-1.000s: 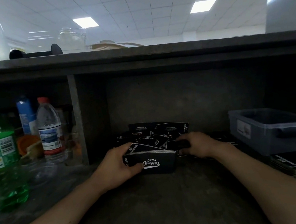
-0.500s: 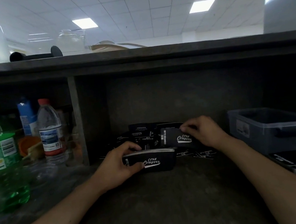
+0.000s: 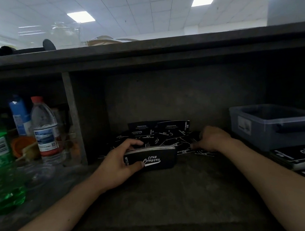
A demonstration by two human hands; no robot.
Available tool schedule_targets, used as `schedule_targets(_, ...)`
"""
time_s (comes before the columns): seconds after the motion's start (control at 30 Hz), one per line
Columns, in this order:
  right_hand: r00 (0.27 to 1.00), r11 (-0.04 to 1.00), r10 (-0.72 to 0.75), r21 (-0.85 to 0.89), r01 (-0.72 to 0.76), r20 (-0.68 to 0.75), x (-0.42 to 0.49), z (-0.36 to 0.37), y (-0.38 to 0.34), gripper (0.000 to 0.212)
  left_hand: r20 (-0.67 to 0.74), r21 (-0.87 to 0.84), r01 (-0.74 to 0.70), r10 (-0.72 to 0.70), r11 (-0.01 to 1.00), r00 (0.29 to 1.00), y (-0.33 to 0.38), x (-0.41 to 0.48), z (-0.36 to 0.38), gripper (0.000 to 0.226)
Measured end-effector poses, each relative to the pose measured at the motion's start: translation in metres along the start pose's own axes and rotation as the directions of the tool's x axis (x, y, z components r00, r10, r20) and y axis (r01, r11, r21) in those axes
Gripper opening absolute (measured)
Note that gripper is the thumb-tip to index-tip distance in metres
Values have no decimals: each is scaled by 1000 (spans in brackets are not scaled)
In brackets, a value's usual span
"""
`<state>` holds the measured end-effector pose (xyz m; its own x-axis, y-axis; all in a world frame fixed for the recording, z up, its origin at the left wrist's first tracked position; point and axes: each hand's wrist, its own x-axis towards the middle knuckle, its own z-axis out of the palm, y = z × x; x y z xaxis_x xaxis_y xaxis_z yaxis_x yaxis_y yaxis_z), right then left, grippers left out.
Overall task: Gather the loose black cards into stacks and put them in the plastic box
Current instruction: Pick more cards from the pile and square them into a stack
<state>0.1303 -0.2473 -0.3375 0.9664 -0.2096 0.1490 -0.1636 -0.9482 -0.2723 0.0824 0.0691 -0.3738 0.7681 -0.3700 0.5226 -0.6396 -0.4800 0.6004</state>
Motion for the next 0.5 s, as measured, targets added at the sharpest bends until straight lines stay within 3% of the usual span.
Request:
schedule_targets(0.07,998,999,37,27,-39,56,1,2,-2,56,4,17,-15,15,1000,1000,0,0,0,47)
schedule_targets(0.17,996,988,87,123,-89,25,-1,-3,-6,71,12,20,-30,30,999,999,1,-1,-1,39)
schedule_targets(0.33,997,976,51,213,-40,-49,-3,-10,-4,39,18,55,-40,39,998,999,2,-1,-1,26)
schedule_targets(0.5,942,979,115,197,-54,-314,-6,-19,-4,38,9,67,-39,38,997,999,3,0,0,20)
